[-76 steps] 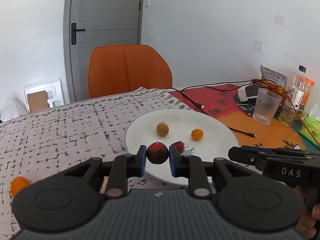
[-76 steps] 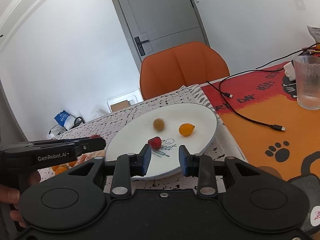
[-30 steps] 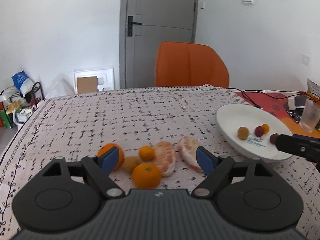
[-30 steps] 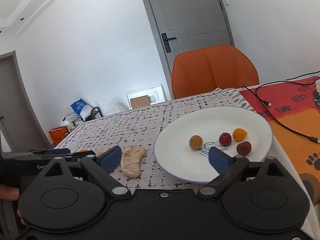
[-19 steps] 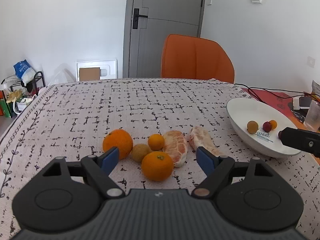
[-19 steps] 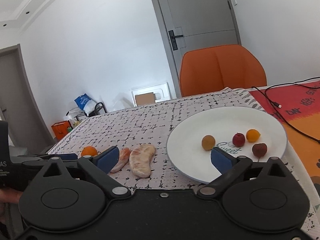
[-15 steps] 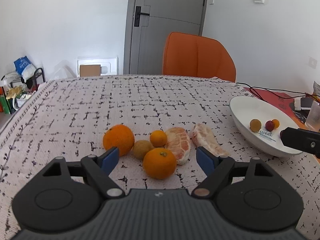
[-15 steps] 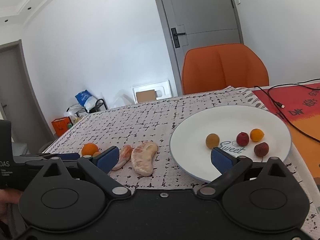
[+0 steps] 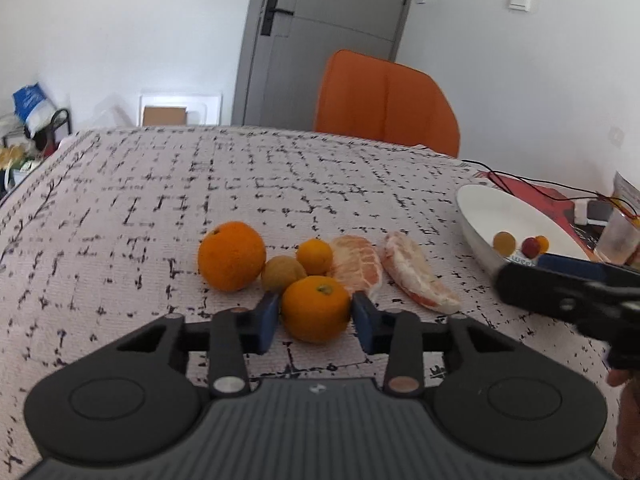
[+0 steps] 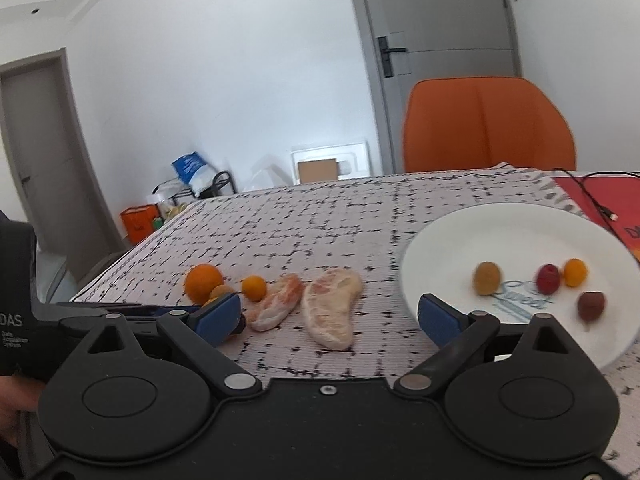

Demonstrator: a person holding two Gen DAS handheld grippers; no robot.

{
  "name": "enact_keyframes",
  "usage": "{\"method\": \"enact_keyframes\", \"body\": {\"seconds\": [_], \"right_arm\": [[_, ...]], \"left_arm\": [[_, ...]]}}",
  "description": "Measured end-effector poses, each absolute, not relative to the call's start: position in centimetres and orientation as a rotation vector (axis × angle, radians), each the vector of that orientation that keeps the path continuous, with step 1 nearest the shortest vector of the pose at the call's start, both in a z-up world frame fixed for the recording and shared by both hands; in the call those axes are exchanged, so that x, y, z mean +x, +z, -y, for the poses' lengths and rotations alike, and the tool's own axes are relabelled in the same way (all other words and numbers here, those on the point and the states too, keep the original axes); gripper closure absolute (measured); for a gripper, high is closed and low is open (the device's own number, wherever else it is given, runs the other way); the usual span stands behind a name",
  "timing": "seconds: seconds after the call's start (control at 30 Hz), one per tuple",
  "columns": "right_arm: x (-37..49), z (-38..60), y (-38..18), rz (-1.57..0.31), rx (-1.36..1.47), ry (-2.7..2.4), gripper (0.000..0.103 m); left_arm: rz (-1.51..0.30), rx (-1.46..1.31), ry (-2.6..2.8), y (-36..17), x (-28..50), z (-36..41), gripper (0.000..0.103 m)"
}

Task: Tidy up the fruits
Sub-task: 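Move both open tools back over the remaining fruit, then grasp a peeled pomelo segment with the right tool while the left tool grasps a large orange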

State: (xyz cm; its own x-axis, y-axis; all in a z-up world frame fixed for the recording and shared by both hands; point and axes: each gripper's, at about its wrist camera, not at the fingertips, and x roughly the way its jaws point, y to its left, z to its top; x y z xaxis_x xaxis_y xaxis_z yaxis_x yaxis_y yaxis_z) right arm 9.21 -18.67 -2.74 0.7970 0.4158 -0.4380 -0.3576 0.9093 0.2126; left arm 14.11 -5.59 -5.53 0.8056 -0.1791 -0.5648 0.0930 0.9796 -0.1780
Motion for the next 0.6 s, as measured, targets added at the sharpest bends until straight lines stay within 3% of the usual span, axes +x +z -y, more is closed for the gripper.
{"method": "enact_keyframes", "body": {"seconds": [0.13, 0.37, 0.6], "right_arm": [[9.8, 17.6, -3.0, -0.519, 0.109, 0.44, 0.019], [11.1, 16.2, -3.8, -0.568, 0.079, 0.436, 0.042], [11.9, 15.0, -4.8, -0.597, 0.019, 0.414, 0.045]], "left_arm": [[-0.607, -0.157, -0.156, -5.3, 13.8, 5.0, 0.065], [-0.585, -0.172, -0.151, -4.5, 13.3, 3.9, 0.067], [-0.62, -0.192, -0.177, -5.3, 13.5, 3.7, 0.066]]}}
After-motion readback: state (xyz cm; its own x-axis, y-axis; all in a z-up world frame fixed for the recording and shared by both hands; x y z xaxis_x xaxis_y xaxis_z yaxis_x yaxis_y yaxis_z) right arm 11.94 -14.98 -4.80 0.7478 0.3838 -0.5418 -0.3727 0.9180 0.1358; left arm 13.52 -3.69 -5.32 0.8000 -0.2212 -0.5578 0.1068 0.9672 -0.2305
